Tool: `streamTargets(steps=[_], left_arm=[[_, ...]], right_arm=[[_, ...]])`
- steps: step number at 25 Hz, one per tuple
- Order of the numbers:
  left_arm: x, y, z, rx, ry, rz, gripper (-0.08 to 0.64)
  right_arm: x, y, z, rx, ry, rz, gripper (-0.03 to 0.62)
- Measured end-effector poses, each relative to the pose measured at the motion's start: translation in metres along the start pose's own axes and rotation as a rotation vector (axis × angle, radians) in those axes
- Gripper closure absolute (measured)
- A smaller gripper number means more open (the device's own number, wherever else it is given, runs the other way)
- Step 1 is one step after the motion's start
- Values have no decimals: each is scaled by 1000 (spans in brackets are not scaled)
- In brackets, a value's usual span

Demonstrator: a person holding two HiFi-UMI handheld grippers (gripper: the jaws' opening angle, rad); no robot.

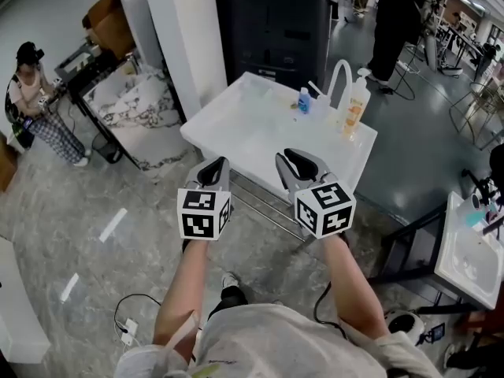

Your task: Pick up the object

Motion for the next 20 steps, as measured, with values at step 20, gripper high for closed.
streamTargets(steps=[20], left_arm=[[-153, -75, -13, 12, -6, 97, 563]], right_arm=[[-25, -148, -36, -24, 6, 111, 464]])
Point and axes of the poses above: the fingertips, and each gripper's own axes: y backward along the fingers, x to its right, z out of its underside, the point moved 10 cm from there along y, backward along the fingers, and after that the axes turned 5 degrees about -x, right-handed, at the moved point
